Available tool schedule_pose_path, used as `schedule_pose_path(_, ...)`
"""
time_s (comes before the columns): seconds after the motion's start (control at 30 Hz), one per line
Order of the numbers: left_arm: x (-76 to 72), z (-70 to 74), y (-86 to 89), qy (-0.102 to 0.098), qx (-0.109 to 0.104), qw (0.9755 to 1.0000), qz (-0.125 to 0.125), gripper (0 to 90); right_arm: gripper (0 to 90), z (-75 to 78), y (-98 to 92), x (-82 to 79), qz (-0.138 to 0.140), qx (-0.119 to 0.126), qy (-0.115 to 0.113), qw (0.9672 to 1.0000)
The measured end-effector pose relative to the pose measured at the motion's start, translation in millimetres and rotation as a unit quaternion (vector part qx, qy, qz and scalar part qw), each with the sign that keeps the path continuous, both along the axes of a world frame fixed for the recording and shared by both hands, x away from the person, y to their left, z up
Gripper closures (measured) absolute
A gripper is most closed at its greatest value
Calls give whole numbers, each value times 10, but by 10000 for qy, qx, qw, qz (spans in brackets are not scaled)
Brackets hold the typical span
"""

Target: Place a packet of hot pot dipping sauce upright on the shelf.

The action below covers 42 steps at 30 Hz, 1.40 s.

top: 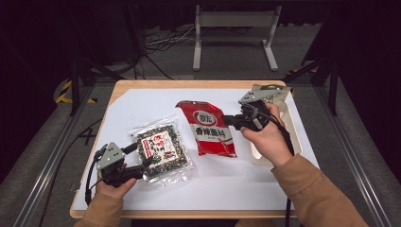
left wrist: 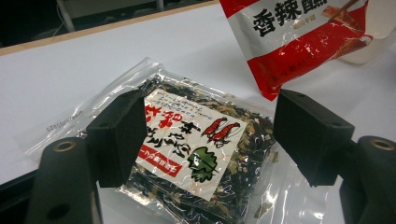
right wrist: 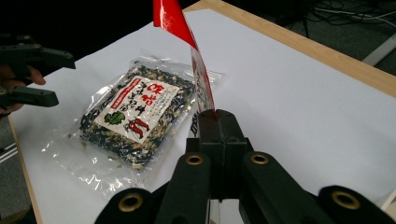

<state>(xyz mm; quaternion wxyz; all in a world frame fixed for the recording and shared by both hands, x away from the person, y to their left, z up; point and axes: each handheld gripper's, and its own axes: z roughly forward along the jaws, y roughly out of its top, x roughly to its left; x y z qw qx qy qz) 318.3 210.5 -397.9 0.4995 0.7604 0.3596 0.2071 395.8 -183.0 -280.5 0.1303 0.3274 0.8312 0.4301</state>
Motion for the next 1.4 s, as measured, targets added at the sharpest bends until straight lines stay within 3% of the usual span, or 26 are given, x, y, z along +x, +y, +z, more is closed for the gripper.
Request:
schedule_pose_path(0.27,8,33,-63,-34,-43,9999,-149,283,900,81,-15,-168,163,-95,-189,9996)
schedule_pose_path(0.43,38,75,-163,2,-246,9986,-473,340,900,128,-10,-272,283,-136,-258,9992)
schedule_pose_path(0.67,155,65,-326,206,-682,9935,-888,396,900,172,34,-407,460,-149,-334,9983)
schedule_pose_path(0.97,362,22,-574,442,-854,9892,-1106,385,900,221,138,-569,729,-194,-419,9963)
schedule_pose_path(1.07,470,-4,-656,597,-1126,9844,-1214,371,900,249,174,-642,830,-193,-453,9953)
schedule_pose_path(1.1,470,-4,-656,597,-1126,9844,-1214,368,900,249,174,-642,830,-193,-453,9953)
schedule_pose_path(1.13,500,-2,-694,597,-1235,9809,-1381,366,900,262,188,-678,895,-185,-487,9946)
schedule_pose_path(1.17,500,-2,-694,597,-1235,9809,-1381,365,900,262,188,-678,895,-185,-487,9946)
schedule_pose_path(1.3,485,29,-792,535,-1398,9726,-1776,355,900,286,196,-753,1011,-111,-536,9934)
schedule_pose_path(1.33,480,38,-812,494,-1377,9718,-1850,355,900,286,196,-753,1011,-111,-536,9934)
schedule_pose_path(1.37,461,51,-849,510,-1464,9667,-2037,377,900,283,189,-778,1060,-73,-550,9928)
schedule_pose_path(1.4,461,51,-849,510,-1464,9667,-2037,386,900,283,189,-778,1060,-73,-550,9928)
